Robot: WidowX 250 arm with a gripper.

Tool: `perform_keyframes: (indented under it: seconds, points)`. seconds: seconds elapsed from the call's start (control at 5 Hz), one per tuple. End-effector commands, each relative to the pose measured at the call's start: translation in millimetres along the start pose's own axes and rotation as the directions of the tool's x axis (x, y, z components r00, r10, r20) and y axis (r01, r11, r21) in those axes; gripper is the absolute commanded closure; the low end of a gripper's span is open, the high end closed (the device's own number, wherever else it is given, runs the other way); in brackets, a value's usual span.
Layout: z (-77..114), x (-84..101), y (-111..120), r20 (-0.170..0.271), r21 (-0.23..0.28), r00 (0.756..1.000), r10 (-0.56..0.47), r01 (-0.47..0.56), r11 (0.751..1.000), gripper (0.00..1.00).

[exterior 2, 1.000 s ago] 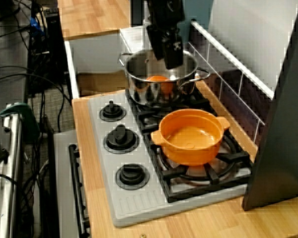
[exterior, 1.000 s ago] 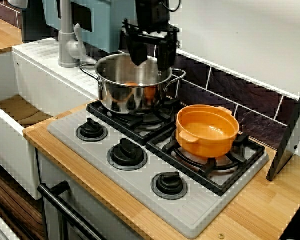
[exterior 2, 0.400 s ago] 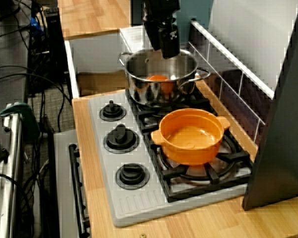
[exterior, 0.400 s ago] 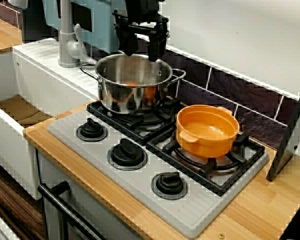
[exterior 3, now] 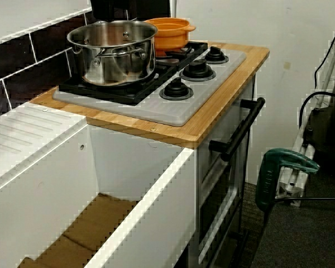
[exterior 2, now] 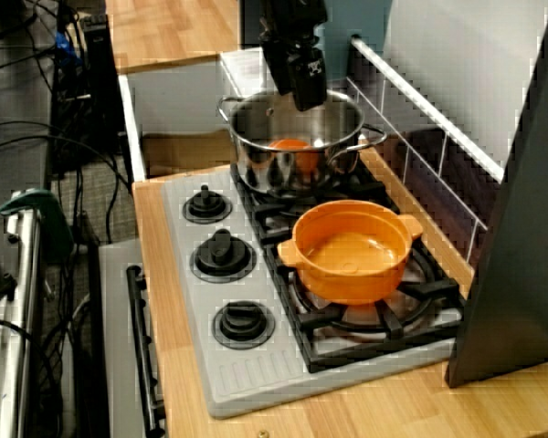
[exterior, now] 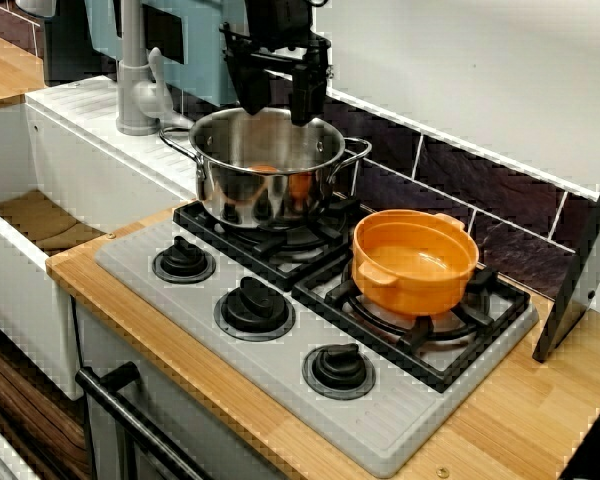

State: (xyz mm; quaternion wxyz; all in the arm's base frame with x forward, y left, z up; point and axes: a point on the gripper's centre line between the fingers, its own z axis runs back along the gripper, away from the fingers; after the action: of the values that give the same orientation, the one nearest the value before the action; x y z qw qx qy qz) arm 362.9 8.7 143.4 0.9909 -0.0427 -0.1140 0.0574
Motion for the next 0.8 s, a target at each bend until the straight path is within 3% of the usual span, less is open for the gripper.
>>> perform_keyframes:
  seconds: [0.0, 0.2, 0.6]
  points:
    - [29.3, 1.1, 16, 0.037, 0.011, 0.999, 0.015, -0.016, 1.0, 0.0]
    - [28.6, -0.7, 17, 0.039, 0.007, 0.999, 0.011, -0.012, 1.0, 0.0]
    - [9.7, -8.2, 14, 0.022, 0.021, 1.0, 0.001, -0.002, 1.0, 0.0]
